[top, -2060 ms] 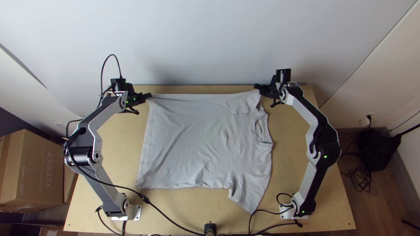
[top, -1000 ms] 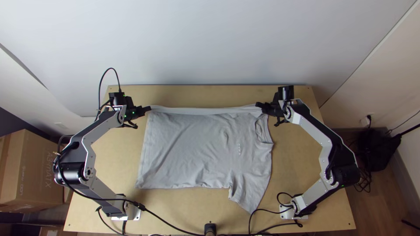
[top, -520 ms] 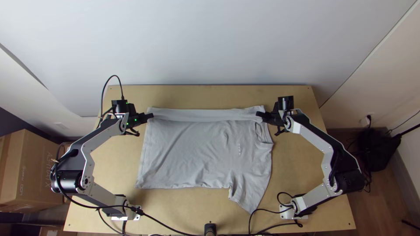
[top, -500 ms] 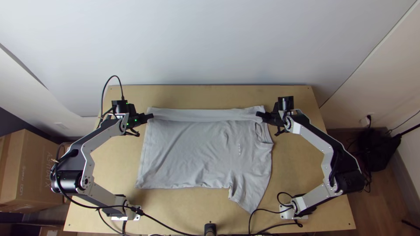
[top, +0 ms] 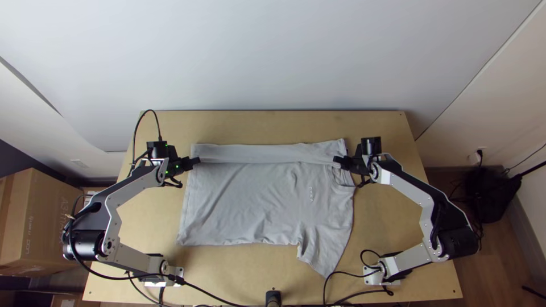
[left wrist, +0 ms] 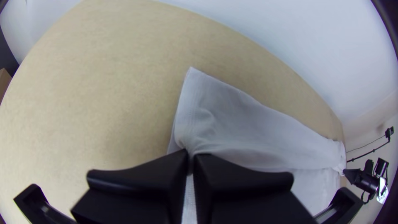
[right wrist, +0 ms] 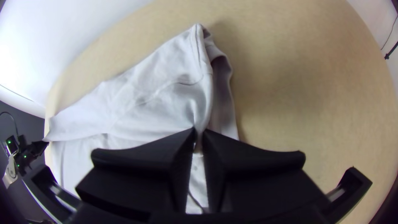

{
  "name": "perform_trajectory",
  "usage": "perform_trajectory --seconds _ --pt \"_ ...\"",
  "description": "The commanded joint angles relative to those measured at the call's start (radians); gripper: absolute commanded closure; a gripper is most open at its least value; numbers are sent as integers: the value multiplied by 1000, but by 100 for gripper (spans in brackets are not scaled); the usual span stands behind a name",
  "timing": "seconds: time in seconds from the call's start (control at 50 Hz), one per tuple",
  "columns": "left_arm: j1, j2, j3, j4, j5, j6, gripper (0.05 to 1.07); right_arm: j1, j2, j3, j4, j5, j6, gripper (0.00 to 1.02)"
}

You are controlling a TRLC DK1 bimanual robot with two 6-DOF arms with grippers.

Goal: Fold the t-shirt

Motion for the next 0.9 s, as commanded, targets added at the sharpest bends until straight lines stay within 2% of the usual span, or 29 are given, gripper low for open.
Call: perform_trajectory --seconds 0.0,0.04,0.06,0.14,0.22,0.36,0.4,0.44,0.6,0.74,0.8,0.88 --pt "-3 -37 -23 -16 -6 -33 40 -13 -65 -58 4 12 -6 54" --pt "-2 -36 -15 -34 -6 -31 24 -17 -90 -75 3 10 -6 42" --pt "-2 -36 -11 -40 -6 -30 20 -19 -105 -84 3 10 -6 37" --pt "14 -37 8 -82 9 -24 16 -20 -191 -127 3 12 -6 23" --pt "32 -63 17 -117 15 -13 12 -20 -282 -146 -62 10 -7 15" --pt "66 -174 12 -174 74 -5 12 -11 -519 -178 -184 10 -7 14" --pt "67 -211 12 -195 75 -2 12 -7 -581 -179 -232 10 1 10" --pt "67 -246 16 -221 84 -1 12 -5 -631 -176 -289 10 24 5" --pt "60 -366 32 -313 106 -1 12 19 -754 -172 -513 6 86 5" --pt "49 -433 62 -381 107 -4 12 56 -783 -176 -756 -65 244 5" --pt "43 -455 75 -404 107 -4 12 81 -772 -184 -856 -106 269 5" --pt "38 -482 95 -433 107 -7 12 118 -725 -205 -950 -125 284 5"
